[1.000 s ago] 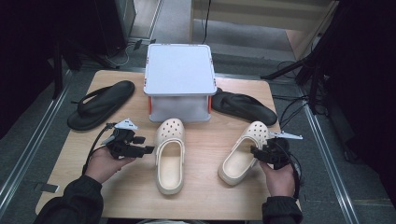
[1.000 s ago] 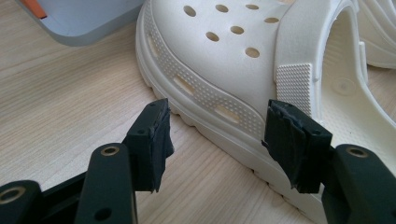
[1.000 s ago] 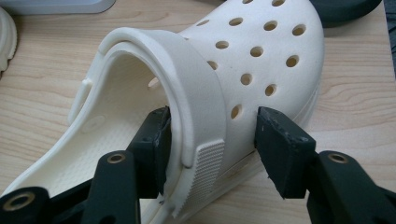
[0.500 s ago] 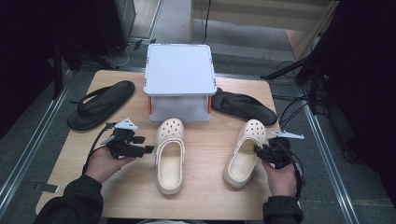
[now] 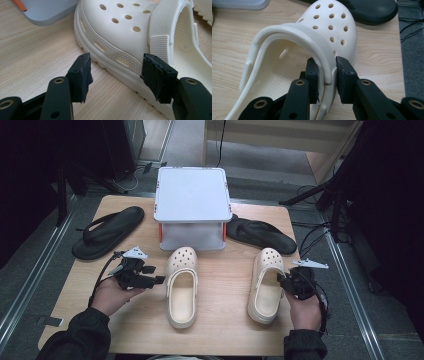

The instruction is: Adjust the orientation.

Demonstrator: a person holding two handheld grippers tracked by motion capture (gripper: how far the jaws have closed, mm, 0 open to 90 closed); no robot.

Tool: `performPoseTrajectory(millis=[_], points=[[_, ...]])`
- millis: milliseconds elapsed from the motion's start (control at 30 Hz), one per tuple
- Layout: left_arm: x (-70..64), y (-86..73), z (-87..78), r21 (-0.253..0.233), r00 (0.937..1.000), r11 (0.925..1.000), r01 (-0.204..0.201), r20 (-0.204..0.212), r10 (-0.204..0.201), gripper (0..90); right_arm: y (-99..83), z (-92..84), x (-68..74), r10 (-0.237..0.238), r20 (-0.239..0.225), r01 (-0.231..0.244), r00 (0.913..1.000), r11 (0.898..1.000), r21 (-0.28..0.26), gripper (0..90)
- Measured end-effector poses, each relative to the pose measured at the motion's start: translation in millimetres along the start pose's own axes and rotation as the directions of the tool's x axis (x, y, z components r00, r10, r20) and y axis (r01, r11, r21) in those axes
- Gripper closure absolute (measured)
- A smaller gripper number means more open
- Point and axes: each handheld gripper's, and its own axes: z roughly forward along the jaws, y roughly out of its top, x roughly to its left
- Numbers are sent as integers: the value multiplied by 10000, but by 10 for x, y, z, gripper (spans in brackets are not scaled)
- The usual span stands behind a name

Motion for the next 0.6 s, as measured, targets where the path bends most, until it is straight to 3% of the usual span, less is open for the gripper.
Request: performPoseTrajectory(millis=[200, 367, 600], points=[[5, 4, 0, -1, 10000, 10000, 9, -32, -9, 412, 61, -39, 11, 50, -547, -60, 9985, 9998, -165, 772], [7, 3, -2, -8, 10000, 10000, 45, -47, -45, 412, 136, -72, 167, -515, -814, 494, 9953, 9984, -274, 771], [-1, 0, -23, -262, 9998, 9996, 141, -112, -144, 411, 223, -95, 375, -936, -1301, 886, 9871, 9951, -437, 770]])
